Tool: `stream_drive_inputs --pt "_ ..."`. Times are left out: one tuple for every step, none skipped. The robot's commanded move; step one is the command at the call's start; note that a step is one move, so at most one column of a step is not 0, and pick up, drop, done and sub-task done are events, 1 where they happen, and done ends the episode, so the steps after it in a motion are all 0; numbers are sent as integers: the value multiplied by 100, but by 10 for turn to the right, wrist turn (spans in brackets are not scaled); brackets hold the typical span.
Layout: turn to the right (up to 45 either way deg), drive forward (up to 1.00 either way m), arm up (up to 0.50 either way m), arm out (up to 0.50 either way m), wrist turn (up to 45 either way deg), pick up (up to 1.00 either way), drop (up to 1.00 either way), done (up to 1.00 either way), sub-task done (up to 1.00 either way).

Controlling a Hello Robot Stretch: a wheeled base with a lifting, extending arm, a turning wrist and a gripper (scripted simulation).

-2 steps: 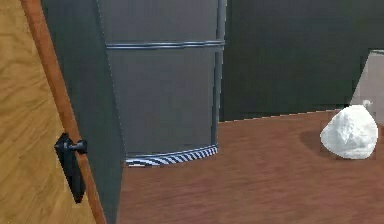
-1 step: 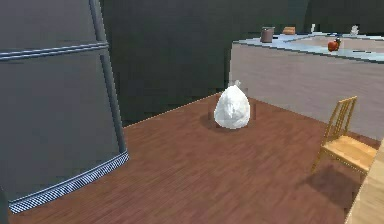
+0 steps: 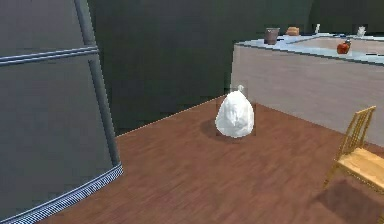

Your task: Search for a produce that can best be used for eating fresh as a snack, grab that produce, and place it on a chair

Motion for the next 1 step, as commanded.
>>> stream_drive_inputs --pt "30 0 0 0 0 0 0 0 0"
